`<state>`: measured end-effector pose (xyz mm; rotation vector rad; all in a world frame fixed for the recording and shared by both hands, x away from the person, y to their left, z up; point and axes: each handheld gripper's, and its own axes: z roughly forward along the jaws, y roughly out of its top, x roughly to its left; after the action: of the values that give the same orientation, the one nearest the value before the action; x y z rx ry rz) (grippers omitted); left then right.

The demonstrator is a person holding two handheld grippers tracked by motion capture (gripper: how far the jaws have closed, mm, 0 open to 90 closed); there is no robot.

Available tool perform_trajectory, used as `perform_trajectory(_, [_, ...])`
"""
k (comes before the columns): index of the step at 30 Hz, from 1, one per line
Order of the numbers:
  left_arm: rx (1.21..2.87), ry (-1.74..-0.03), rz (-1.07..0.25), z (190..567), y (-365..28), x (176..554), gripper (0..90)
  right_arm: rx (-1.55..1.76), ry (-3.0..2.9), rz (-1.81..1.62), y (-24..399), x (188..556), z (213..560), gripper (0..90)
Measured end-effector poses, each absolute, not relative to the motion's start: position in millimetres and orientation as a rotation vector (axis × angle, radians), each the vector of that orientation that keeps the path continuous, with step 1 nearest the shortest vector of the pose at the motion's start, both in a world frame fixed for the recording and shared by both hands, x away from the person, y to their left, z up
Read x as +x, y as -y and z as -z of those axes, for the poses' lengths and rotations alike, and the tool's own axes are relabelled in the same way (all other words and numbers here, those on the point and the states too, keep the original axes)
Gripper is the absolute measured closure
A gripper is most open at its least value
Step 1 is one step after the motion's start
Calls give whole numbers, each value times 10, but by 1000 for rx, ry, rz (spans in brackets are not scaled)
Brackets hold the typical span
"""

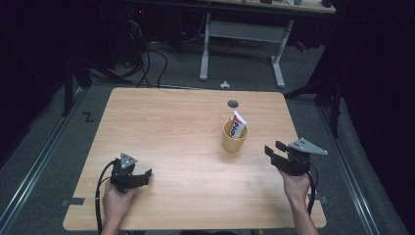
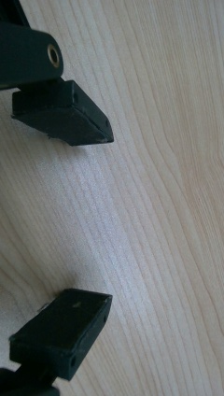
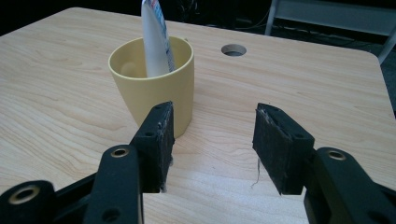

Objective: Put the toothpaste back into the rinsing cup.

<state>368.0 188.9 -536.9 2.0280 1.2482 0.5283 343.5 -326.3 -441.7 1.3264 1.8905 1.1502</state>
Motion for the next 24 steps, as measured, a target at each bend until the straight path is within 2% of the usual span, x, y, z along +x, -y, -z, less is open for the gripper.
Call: perform_trajectory(24, [2028, -1248, -528, 5369, -1889, 3680, 193, 1373, -1905, -1123, 3268, 3473, 4622, 485])
